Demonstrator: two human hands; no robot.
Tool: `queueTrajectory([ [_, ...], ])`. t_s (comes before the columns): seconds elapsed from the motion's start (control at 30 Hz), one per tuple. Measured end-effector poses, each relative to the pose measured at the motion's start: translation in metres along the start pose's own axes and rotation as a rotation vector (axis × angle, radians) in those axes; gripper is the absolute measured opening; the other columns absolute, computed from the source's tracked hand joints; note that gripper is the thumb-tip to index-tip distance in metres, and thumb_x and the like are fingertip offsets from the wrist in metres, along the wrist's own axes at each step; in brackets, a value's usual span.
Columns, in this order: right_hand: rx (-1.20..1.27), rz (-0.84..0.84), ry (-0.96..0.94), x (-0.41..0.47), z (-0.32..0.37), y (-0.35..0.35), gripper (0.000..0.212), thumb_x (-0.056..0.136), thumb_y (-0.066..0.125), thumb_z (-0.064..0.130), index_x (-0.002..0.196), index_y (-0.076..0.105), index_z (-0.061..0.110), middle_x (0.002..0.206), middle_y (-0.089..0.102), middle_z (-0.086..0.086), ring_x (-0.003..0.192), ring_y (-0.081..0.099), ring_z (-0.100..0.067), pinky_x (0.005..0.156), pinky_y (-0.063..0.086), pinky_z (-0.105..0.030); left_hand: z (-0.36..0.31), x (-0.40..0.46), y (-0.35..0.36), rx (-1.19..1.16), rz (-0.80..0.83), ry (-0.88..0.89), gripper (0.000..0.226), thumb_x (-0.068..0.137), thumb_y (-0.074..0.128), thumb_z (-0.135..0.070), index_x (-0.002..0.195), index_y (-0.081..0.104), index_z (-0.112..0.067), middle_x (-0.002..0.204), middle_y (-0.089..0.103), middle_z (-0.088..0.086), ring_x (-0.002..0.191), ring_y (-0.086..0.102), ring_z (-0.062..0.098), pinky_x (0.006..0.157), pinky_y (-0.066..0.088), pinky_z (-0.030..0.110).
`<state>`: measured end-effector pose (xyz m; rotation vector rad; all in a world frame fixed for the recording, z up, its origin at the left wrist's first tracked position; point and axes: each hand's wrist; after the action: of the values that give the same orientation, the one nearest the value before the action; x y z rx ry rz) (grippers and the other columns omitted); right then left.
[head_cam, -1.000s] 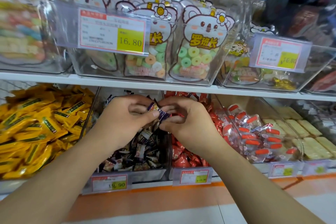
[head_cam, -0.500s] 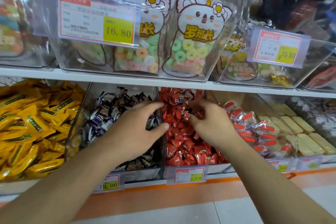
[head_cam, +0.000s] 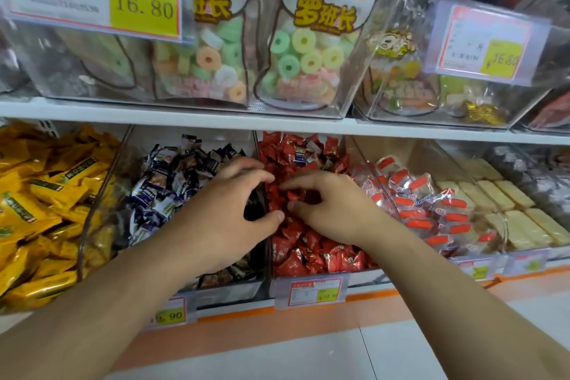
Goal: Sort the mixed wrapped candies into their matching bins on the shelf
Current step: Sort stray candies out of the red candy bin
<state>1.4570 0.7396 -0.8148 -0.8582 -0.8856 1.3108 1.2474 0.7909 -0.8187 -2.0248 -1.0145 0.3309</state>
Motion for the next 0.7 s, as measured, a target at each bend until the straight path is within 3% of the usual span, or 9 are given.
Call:
queueTrajectory([
  [0.13,0.082,0.013,0.046,0.0,-0.001,-0.015,0.026,0.095,0.069,0.033,0.118,0.075,0.043,0.127,0.068,0.026,0.121,0.054,0.008,0.101,0.036,-0.009,0.001,0.0,0.0,-0.009,-0.014,0.01,0.06,0.088,0.064,-0.061,0.143,0.048,-0.041,0.145,0.026,-0.031,0.128,0.035,-0.007,0.106,0.03,0.017],
  [0.2,0.097,-0.109,0.048,0.005,-0.001,-0.015,0.021,0.095,0.068,0.027,0.11,0.079,0.038,0.116,0.072,0.024,0.111,0.059,0.009,0.095,0.04,-0.004,0.0,0.0,0.001,-0.014,-0.02,0.012,0.06,0.088,0.064,-0.061,0.142,0.049,-0.041,0.144,0.028,-0.031,0.128,0.037,-0.006,0.106,0.032,0.018],
  [0.27,0.071,-0.291,0.058,0.015,0.001,-0.012,0.02,0.095,0.067,0.021,0.105,0.081,0.031,0.106,0.075,0.019,0.098,0.063,0.004,0.087,0.044,-0.004,0.001,0.0,0.001,-0.019,-0.026,0.017,0.059,0.088,0.064,-0.062,0.141,0.049,-0.04,0.143,0.028,-0.031,0.126,0.038,-0.007,0.104,0.033,0.017],
  [0.33,0.023,-0.386,0.106,0.031,0.001,-0.008,0.018,0.095,0.066,0.018,0.106,0.079,0.022,0.104,0.075,0.009,0.096,0.066,-0.008,0.088,0.048,-0.015,0.002,0.0,0.001,-0.02,-0.026,0.023,0.059,0.088,0.063,-0.062,0.14,0.049,-0.04,0.142,0.029,-0.031,0.125,0.038,-0.007,0.103,0.032,0.016],
  [0.43,-0.047,-0.34,0.214,0.055,-0.01,-0.002,0.029,0.095,0.068,0.027,0.122,0.07,0.017,0.119,0.072,-0.003,0.112,0.065,-0.023,0.094,0.046,-0.025,0.003,0.0,0.002,-0.017,-0.028,0.027,0.058,0.089,0.063,-0.062,0.14,0.049,-0.04,0.142,0.028,-0.032,0.125,0.039,-0.007,0.102,0.032,0.016],
  [0.53,-0.081,-0.25,0.274,0.071,-0.022,0.005,0.048,0.094,0.068,0.041,0.136,0.061,0.019,0.132,0.067,-0.005,0.124,0.06,-0.027,0.106,0.045,-0.032,0.004,0.0,0.003,-0.014,-0.029,0.033,0.057,0.089,0.063,-0.062,0.14,0.048,-0.041,0.141,0.026,-0.034,0.122,0.039,-0.008,0.097,0.03,0.013],
  [0.7,-0.042,-0.231,0.316,0.08,-0.032,0.013,0.05,0.089,0.076,0.042,0.133,0.063,0.023,0.13,0.068,0.004,0.12,0.062,-0.018,0.099,0.039,-0.022,0.005,0.001,0.003,-0.023,-0.024,0.036,0.055,0.09,0.063,-0.061,0.139,0.048,-0.041,0.141,0.024,-0.034,0.123,0.038,-0.009,0.096,0.029,0.01],
])
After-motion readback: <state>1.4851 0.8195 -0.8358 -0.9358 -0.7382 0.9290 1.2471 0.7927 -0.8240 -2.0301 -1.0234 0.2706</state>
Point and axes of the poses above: each hand's wrist, its own x-axis towards the middle knuckle, its own y-axis out of the palm, z = x × y
